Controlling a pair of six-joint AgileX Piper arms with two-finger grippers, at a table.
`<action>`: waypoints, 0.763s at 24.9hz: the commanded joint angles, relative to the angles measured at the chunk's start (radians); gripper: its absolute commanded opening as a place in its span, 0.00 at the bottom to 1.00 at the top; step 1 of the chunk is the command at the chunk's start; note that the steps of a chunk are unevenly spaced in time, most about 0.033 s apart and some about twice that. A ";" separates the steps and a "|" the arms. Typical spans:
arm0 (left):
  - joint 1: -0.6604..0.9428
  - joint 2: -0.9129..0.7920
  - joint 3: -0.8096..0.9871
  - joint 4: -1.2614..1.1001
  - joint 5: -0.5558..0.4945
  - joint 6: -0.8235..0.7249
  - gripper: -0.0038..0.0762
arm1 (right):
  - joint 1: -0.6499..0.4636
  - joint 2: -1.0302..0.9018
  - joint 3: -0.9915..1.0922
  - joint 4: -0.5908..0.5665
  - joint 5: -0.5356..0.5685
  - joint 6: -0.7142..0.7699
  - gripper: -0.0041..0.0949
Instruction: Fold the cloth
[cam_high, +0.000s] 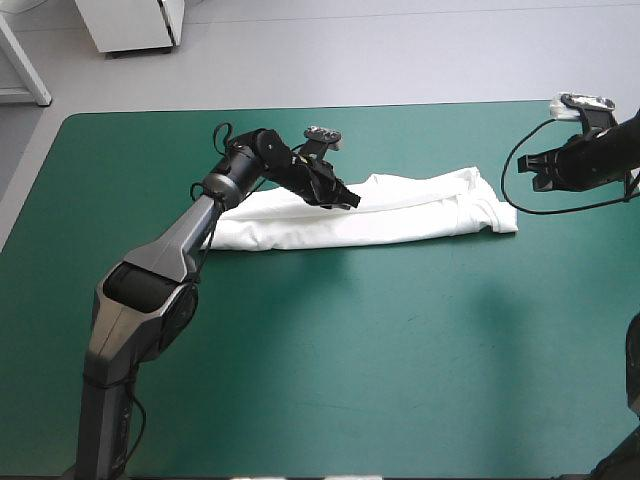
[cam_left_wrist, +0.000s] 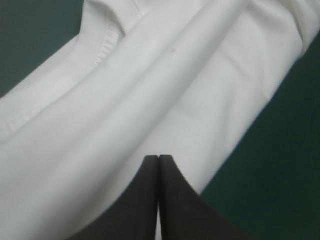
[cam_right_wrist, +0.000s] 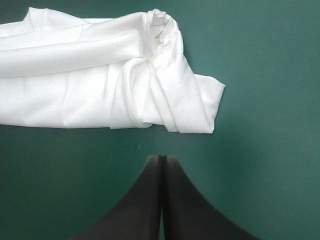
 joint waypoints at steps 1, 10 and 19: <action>-0.003 0.003 -0.146 0.011 0.007 -0.046 0.04 | -0.006 -0.020 -0.026 0.026 -0.043 -0.014 0.02; -0.003 0.125 -0.227 0.042 0.060 -0.074 0.04 | -0.006 0.087 -0.034 0.074 -0.093 -0.028 0.03; -0.003 0.134 -0.227 0.033 0.066 -0.074 0.04 | -0.006 0.206 -0.088 0.156 -0.024 -0.055 0.48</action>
